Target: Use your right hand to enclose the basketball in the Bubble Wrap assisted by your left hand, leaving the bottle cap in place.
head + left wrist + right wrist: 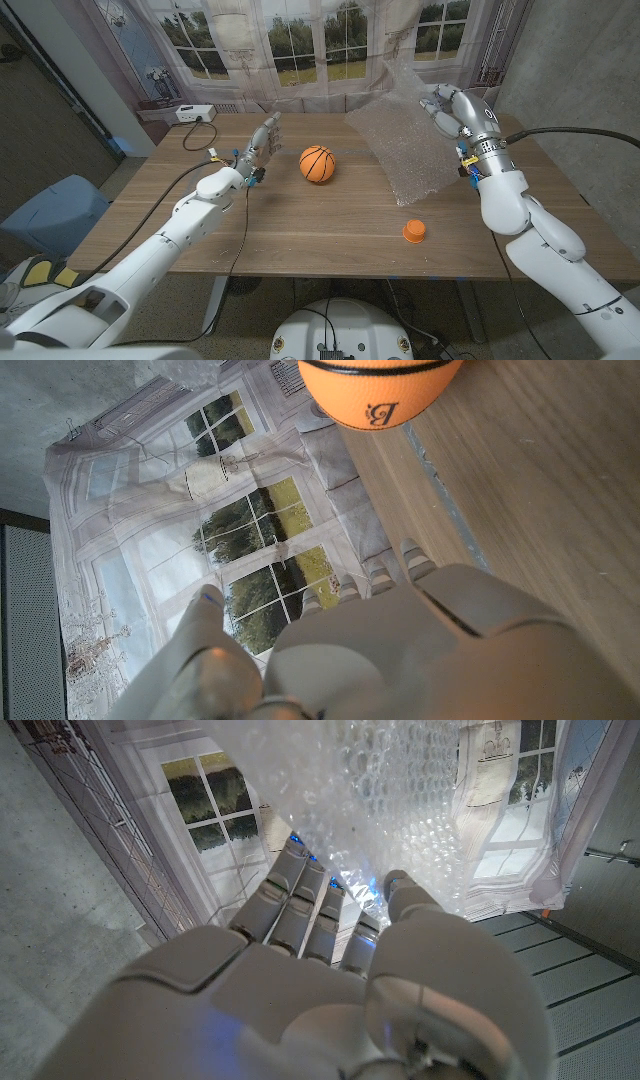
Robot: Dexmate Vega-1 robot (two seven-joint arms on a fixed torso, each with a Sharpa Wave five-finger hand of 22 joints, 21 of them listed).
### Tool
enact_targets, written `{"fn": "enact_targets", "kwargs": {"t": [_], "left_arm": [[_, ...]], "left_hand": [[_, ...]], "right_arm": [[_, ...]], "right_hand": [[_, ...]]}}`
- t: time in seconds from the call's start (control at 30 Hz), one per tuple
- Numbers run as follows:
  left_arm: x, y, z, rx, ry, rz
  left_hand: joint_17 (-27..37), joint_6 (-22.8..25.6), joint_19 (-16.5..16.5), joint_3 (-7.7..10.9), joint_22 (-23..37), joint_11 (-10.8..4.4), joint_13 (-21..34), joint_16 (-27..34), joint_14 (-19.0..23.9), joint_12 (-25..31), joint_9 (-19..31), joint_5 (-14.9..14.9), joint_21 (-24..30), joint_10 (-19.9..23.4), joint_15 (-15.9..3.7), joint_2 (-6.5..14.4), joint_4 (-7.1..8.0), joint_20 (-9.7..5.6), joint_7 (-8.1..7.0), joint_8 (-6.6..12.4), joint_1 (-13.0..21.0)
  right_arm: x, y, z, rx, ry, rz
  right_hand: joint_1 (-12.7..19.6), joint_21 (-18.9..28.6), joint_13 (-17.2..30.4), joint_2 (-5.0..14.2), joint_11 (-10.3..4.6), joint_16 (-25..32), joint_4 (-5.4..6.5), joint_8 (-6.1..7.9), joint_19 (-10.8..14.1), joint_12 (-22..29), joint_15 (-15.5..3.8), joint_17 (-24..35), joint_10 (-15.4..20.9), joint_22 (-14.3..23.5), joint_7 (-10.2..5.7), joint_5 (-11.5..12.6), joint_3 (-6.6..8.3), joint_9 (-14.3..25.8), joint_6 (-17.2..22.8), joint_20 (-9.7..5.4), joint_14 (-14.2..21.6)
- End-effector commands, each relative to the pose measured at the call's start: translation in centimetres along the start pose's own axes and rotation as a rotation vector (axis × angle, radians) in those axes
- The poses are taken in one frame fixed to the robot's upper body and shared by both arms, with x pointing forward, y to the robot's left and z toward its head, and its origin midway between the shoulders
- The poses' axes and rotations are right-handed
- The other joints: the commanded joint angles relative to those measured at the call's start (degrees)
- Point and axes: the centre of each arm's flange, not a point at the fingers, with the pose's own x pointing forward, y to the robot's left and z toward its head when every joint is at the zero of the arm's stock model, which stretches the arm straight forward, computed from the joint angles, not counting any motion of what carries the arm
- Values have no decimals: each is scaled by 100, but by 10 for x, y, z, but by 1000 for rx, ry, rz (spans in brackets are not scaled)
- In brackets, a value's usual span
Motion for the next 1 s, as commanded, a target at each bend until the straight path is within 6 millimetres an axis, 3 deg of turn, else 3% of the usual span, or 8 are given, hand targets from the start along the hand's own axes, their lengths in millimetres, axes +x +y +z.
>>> {"fn": "enact_targets", "kwargs": {"t": [0.03, 0.3, 0.6, 1.0], "left_arm": [[-13, 6, 8, 16, -6, 5], [-24, 16, 19, 40, -14, 26], [-31, 24, 22, 52, -2, 45], [-34, 33, 23, 52, -7, 59]], "left_hand": [[21, -456, 7, -5, 11, 7, 5, 0, -39, 22, 12, 41, -14, -145, 5, 8, 1, 41, -25, 16, -32], [21, -467, 6, -18, 12, 7, 5, 0, -47, 20, 12, 45, -16, -158, 5, 4, 6, 41, -20, 16, -38], [22, -469, 11, -30, 12, 14, 5, 1, -50, 23, 12, 50, -16, -158, 9, 0, 11, 41, -20, 19, -44], [22, -477, 12, -49, 12, 5, 4, 3, -52, 20, 12, 58, -18, -175, 8, -7, 18, 41, -19, 20, -52]], "right_arm": [[-13, -8, 26, 60, -83, 49], [0, 6, 37, 177, -159, 161], [22, 17, 32, 305, -198, 240], [57, 51, 41, 356, -240, 352]], "right_hand": [[-16, 63, 12, -21, -24, -13, 11, -21, -1, -35, -654, 34, 31, -3, 20, 20, -24, 19, 64, -14, 40], [-20, 126, 24, -19, 2, -42, 25, -53, 18, -56, -647, 42, 23, -15, 31, 30, -35, 20, 79, -17, 53], [-21, 185, 33, -19, 5, -59, 35, -69, 48, -74, -629, 52, 20, -26, 59, 38, -45, 22, 117, -22, 78], [-9, 242, 44, -8, 33, -77, 40, -90, 56, -93, -618, 72, 15, -40, 100, 45, -49, 22, 147, -43, 88]]}}
